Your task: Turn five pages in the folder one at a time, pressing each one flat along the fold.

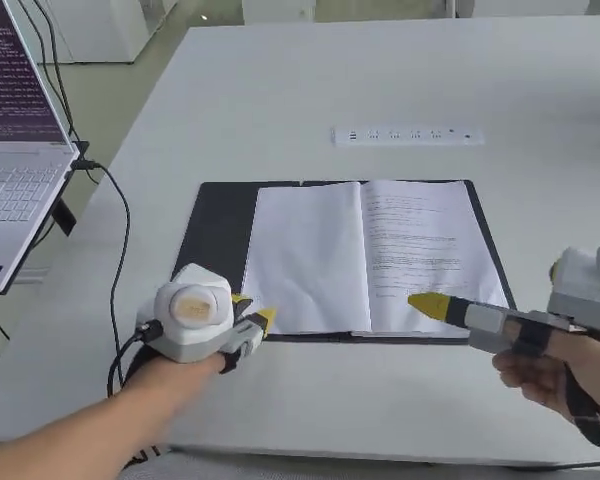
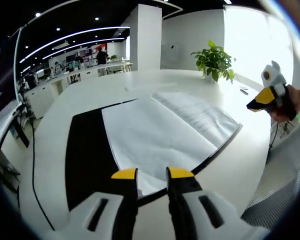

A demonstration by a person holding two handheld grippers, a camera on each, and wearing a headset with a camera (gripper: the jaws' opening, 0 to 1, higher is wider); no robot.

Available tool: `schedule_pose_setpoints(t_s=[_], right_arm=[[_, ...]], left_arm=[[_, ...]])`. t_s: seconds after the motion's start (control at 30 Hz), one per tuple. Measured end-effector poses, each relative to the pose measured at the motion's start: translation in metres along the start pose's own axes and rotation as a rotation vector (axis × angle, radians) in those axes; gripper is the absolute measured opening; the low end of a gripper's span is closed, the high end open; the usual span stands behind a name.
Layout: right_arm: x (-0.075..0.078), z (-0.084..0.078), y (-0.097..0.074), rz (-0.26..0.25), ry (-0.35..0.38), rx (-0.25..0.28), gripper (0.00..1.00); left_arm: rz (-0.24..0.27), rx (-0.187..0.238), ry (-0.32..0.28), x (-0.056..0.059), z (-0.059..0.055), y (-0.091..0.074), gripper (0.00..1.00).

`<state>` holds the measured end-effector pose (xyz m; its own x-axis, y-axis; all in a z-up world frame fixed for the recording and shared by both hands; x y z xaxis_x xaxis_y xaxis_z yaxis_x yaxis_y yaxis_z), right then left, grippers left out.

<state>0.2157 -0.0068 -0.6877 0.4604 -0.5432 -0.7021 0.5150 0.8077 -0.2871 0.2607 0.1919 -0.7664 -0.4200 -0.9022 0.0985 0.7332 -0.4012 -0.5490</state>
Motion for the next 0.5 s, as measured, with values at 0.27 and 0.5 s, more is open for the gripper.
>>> schedule_pose_setpoints(t_s=[0.27, 0.5], right_arm=[[0.013, 0.020, -0.039, -0.171, -0.116, 0.104, 0.35], [0.027, 0.022, -0.068, -0.339, -0.222, 0.159, 0.62]], left_arm=[[0.003, 0.038, -0.023, 0.004, 0.022, -0.034, 0.34], [0.009, 0.049, -0.052, 0.008, 0.028, -0.060, 0.53]])
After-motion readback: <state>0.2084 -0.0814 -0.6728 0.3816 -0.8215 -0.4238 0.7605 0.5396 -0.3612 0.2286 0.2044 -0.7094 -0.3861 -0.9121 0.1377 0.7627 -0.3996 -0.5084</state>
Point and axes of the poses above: the centre of the closed fingertips' face, and the gripper's own axes: y roughly forward along the fingers, x roughly to its right, z roughly out of its top, the point moved 1 cm from there along -y, roughly backward along the fingers, and after that the axes turned 3 degrees about -y, right-handed, at the moved point
